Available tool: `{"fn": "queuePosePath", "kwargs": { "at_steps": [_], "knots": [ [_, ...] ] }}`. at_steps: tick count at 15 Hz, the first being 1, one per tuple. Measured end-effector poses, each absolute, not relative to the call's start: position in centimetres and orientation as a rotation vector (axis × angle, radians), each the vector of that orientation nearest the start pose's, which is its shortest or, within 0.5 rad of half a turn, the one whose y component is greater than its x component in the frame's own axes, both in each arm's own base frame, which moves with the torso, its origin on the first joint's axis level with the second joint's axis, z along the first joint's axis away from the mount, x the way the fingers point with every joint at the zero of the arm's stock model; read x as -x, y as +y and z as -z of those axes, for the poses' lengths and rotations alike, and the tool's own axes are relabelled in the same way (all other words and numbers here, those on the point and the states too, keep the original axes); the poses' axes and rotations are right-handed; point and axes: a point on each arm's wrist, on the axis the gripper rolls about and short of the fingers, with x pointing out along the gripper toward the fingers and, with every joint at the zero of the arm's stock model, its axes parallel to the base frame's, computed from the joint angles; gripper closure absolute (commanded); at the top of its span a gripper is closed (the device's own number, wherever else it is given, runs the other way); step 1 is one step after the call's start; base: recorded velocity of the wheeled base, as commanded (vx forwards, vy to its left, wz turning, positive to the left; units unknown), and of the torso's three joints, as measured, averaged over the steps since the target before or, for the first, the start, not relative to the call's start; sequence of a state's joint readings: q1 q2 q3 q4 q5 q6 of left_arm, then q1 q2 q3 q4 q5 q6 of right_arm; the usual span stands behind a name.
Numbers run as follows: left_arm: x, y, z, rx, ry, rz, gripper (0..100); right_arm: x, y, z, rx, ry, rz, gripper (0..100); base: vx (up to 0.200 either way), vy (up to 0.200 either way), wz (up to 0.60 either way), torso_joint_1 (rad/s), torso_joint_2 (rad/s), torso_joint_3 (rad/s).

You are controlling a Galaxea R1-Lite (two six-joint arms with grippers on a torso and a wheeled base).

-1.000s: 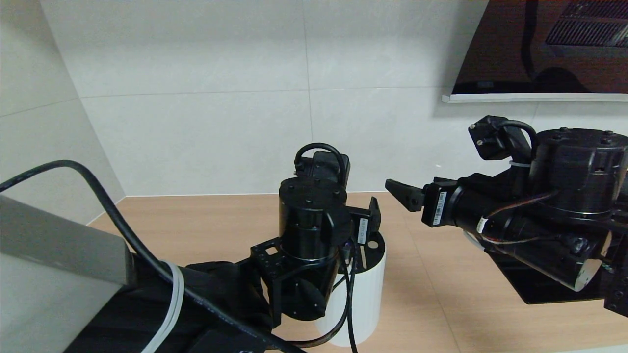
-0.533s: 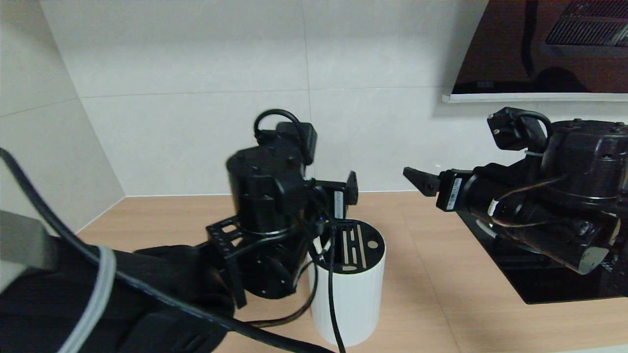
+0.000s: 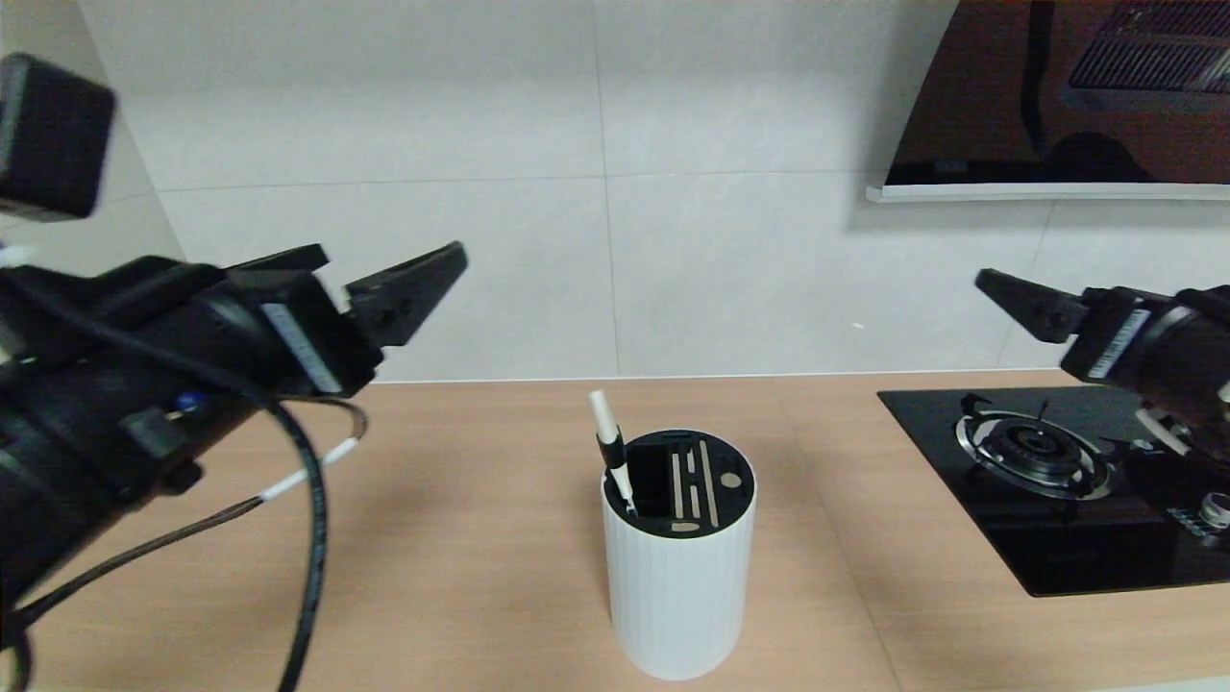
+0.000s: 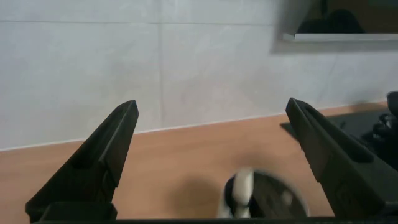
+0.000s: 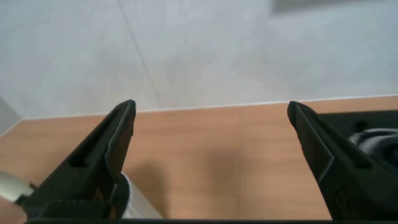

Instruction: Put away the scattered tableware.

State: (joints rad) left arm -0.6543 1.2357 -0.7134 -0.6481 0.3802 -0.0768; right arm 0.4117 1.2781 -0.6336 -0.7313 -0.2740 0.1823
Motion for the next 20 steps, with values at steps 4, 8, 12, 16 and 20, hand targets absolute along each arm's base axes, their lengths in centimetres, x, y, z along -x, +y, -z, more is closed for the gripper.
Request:
{"fn": "queuePosePath", "kwargs": {
  "at_steps": [4,8,12,16,20],
  "knots": [
    [-9.7,-4.9,-26.4,0.136,-0.13,0.191,0,-10.8,3.2,-25.2,-0.177,-0.138,-0.075,0,0.0,0.0,0.0,0.0,0.0,0.0],
    [-2.9,-0.6,-23.9,0.115,-0.123,0.118,0,-2.1,-0.1,-22.5,-0.137,-0.107,0.009,0,0.0,0.0,0.0,0.0,0.0,0.0],
    [3.0,1.2,-20.4,0.099,-0.137,0.044,0,3.9,-1.1,-19.1,-0.097,-0.147,0.122,0,0.0,0.0,0.0,0.0,0.0,0.0],
    [4.5,1.2,-16.9,0.107,-0.167,-0.196,0,5.7,-0.7,-16.0,-0.093,-0.203,0.26,0,0.0,0.0,0.0,0.0,0.0,0.0],
    [4.0,0.7,-12.8,0.022,-0.142,-0.26,0,4.3,-0.7,-12.3,-0.086,-0.14,0.345,0,0.0,0.0,0.0,0.0,0.0,0.0]
  ]
}}
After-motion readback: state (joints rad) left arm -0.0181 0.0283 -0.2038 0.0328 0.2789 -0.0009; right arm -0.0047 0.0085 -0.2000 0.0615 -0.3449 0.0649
